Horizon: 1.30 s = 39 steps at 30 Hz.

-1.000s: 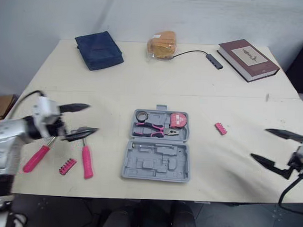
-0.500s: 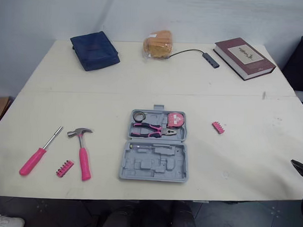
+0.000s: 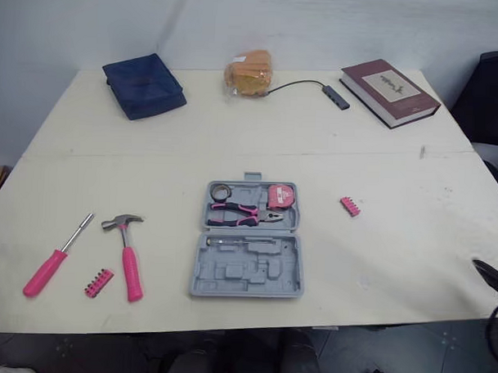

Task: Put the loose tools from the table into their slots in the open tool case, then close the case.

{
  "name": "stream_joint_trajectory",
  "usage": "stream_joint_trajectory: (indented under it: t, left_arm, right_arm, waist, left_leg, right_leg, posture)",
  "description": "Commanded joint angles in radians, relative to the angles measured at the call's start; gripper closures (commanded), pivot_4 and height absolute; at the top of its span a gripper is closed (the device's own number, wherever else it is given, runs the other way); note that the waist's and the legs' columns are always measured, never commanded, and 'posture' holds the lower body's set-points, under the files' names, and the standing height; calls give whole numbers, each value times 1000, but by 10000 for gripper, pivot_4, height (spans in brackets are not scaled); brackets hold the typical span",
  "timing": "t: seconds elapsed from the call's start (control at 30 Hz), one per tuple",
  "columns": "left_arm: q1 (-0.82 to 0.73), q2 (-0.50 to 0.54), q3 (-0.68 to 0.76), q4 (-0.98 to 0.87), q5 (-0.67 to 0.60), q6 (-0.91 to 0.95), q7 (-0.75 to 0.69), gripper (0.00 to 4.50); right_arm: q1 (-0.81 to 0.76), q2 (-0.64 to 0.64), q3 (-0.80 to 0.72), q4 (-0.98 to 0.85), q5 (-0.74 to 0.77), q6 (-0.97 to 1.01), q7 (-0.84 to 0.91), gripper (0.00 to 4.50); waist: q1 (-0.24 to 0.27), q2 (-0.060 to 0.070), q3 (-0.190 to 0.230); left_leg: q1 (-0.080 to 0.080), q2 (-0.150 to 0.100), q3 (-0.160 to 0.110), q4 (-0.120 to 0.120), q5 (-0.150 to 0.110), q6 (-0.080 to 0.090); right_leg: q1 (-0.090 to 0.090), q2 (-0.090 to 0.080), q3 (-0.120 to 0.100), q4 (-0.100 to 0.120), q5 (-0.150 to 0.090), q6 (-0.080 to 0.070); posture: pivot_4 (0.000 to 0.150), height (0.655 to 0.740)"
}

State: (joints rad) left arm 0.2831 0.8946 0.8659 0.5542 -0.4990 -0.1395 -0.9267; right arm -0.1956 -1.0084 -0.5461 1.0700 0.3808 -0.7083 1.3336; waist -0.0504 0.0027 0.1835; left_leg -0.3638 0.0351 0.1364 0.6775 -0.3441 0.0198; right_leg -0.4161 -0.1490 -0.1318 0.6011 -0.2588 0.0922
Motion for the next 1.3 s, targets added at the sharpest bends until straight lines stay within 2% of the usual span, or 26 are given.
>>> stream_joint_trajectory:
  t: [0.03, 0.1, 0.23, 0.4, 0.53, 0.73, 0.83, 1.03, 1.17, 1.3]
  left_arm:
    - [65, -36, 22, -223, -76, 135, 0, 988]
    - [84, -49, 22, -290, -86, 188, 10, 988]
    - [139, -40, -56, -596, -168, 455, 40, 988]
    - [168, -80, -134, -959, -199, 706, 237, 988]
    - [130, -137, -197, -1198, -261, 922, 475, 988]
    - [37, -246, -335, -1412, -319, 1192, 794, 988]
    - [10, -290, -391, -1472, -292, 1283, 914, 988]
    - [-80, -458, -519, -1522, -208, 1430, 1141, 988]
    - [-96, -562, -529, -1528, -174, 1491, 1192, 988]
    - [-131, -594, -548, -1504, -107, 1504, 1211, 988]
  right_arm:
    - [-26, 40, 24, -145, 69, 61, 82, 0]
    - [-23, 56, 28, -198, 84, 93, 87, 0]
    - [-28, 179, 114, -551, 162, 276, 37, 0]
    - [32, 248, 182, -837, 204, 390, 7, 0]
    - [52, 280, 245, -980, 226, 451, 14, 0]
    - [30, 305, 312, -1038, 233, 469, 72, 0]
    - [25, 305, 323, -1035, 233, 468, 95, 0]
    - [9, 302, 331, -1016, 230, 476, 114, 0]
    - [-12, 300, 337, -1021, 225, 497, 103, 0]
    - [-26, 298, 340, -1030, 221, 517, 98, 0]
  waist:
    - [-2, 0, 0]
    - [-1, 0, 0]
    - [4, 0, 0]
    - [28, 1, 1]
    - [28, -1, 1]
    - [28, -1, 1]
    - [27, -1, 1]
    - [32, -2, 1]
    - [45, -2, 0]
    - [51, -2, 0]
  left_leg:
    - [0, 0, 0, 0, 0, 0]
    - [1, 0, 1, 0, 0, 0]
    - [4, 0, 2, 0, 0, 1]
    - [4, 0, 3, -1, -1, 0]
    - [4, 0, 4, -2, -2, 1]
    - [7, 0, 5, 1, -2, 1]
    - [7, 0, 6, 1, -2, 1]
    - [7, -1, 6, 3, -1, 2]
    - [8, 0, 7, 3, -1, 2]
    - [8, 2, 7, 3, -2, 1]
  right_leg:
    - [0, 0, 0, 0, 0, 0]
    - [0, 0, 1, 0, 0, 0]
    - [2, 0, 3, 1, 0, 0]
    - [2, 0, 5, 1, 0, 0]
    - [2, 1, 5, -1, 0, 0]
    - [4, 2, 8, 1, 0, 0]
    - [4, 4, 9, 2, 0, 0]
    - [4, 9, 9, 2, 0, 0]
    - [4, 11, 11, 2, 0, 0]
    - [4, 14, 13, 1, 0, 0]
  posture:
    - [1500, 7400]
    - [1500, 7400]
    - [1500, 7400]
    - [1500, 7400]
    - [1500, 7400]
    - [1500, 7400]
    - [1500, 7400]
    - [1500, 7400]
    - [1500, 7400]
    - [1500, 7400]
